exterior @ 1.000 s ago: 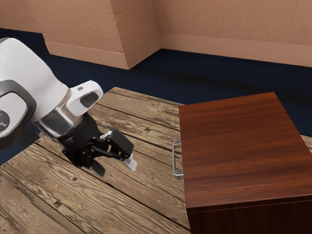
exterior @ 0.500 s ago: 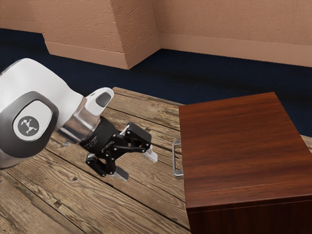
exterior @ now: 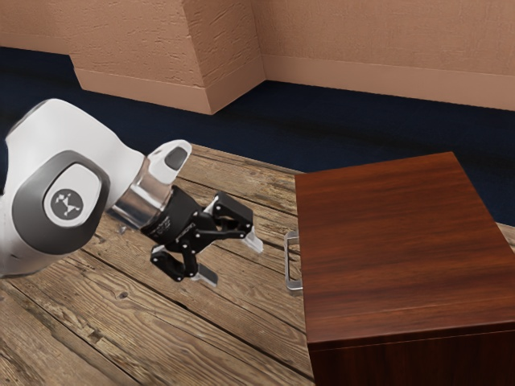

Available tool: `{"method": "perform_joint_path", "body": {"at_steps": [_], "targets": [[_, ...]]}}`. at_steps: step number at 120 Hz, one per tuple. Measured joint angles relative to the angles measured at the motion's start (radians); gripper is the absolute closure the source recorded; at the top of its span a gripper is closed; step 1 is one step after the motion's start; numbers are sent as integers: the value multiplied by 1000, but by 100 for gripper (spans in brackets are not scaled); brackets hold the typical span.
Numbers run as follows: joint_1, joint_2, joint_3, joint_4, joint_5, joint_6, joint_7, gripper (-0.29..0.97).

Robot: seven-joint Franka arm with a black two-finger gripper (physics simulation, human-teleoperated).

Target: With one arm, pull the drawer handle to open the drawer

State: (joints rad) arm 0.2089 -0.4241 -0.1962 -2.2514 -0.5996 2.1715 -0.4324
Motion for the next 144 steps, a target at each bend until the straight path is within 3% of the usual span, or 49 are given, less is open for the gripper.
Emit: {"method": "perform_joint_path", "body": {"at_steps": [78,144], "targets": [[10,145,-44,69,20,68,-7,0],[13,200,-58,83,126,135,-22,0]]}}
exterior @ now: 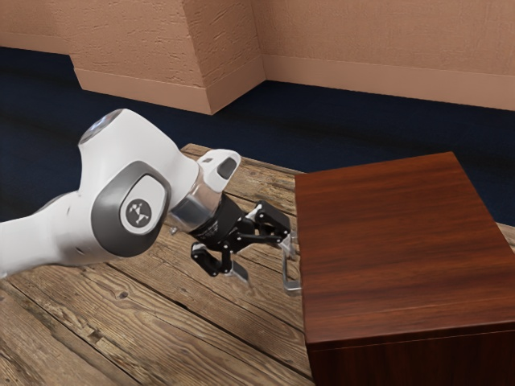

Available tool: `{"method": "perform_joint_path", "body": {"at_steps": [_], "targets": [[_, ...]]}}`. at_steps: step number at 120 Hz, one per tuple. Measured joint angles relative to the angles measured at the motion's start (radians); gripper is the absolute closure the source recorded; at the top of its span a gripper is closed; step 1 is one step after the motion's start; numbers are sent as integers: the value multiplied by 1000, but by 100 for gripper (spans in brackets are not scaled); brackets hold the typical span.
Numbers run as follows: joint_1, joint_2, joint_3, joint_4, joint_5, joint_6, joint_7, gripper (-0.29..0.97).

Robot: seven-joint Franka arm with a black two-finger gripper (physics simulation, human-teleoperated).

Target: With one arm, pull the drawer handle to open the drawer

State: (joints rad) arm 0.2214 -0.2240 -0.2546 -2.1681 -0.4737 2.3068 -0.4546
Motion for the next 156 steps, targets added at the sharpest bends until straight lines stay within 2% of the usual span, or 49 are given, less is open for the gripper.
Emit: {"method": "perform_joint_path", "body": {"at_steps": [94,156], "targets": [[5,-69,-6,-55,75,-12,-29,0],[8,-171,44,-144,106,-29,-46,0]]}}
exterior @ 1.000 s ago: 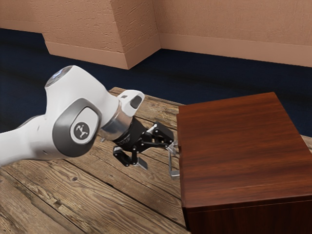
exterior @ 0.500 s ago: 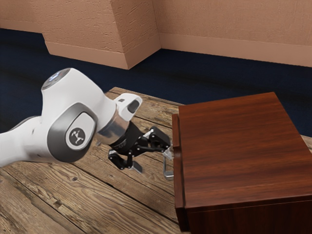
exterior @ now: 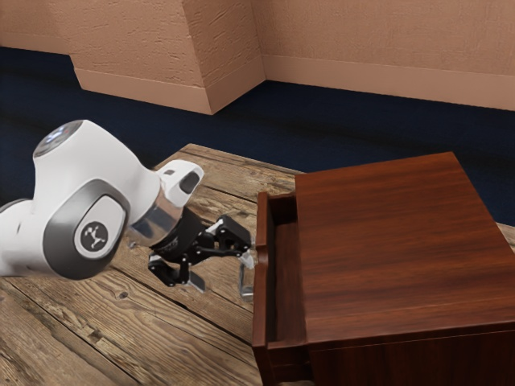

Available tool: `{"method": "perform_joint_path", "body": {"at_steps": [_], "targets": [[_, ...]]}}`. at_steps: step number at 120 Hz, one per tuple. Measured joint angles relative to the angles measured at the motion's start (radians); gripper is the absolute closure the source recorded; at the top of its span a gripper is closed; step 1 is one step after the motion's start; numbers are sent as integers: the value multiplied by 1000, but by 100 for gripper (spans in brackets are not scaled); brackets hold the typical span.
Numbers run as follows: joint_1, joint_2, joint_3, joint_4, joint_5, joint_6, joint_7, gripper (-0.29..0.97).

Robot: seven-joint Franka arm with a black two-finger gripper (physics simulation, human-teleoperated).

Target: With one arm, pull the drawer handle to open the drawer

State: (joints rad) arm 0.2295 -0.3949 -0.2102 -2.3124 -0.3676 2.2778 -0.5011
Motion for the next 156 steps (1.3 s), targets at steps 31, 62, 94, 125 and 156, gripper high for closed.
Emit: {"method": "perform_joint_path", "body": {"at_steps": [31,62,94,125,156], "targets": [[0,-48,21,-34,14,-10,-5,0],[0,-65,36,-43,25,-13,-8,0],[-1,-77,37,-58,29,-13,-11,0],[-1,-123,49,-88,40,-15,-17,0],[-7,-161,77,-123,55,-17,-21,0]]}}
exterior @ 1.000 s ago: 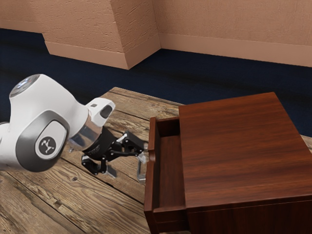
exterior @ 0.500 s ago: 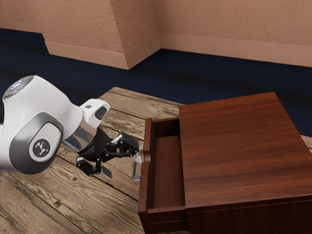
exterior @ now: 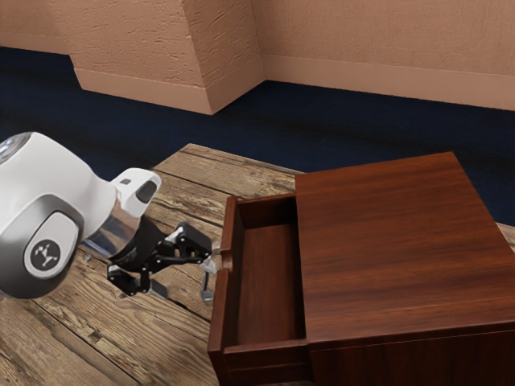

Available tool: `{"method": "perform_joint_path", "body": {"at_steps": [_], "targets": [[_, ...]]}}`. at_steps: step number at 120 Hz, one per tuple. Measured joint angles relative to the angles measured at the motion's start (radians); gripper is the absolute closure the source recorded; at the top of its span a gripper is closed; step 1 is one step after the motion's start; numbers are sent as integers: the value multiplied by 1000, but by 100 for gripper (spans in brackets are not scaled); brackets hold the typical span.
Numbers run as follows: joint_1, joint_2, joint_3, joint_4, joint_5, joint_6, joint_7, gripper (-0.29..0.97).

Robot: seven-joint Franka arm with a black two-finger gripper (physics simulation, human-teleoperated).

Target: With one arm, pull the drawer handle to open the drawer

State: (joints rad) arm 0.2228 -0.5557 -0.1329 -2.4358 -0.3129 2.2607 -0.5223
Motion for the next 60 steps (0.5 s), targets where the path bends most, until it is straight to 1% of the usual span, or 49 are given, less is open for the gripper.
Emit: {"method": "perform_joint_path", "body": {"at_steps": [19,34,60], "targets": [[-5,-30,15,-20,14,-4,-3,0],[-19,-59,49,-36,30,-12,-6,0],[-23,-99,70,-60,50,-30,-11,0]]}}
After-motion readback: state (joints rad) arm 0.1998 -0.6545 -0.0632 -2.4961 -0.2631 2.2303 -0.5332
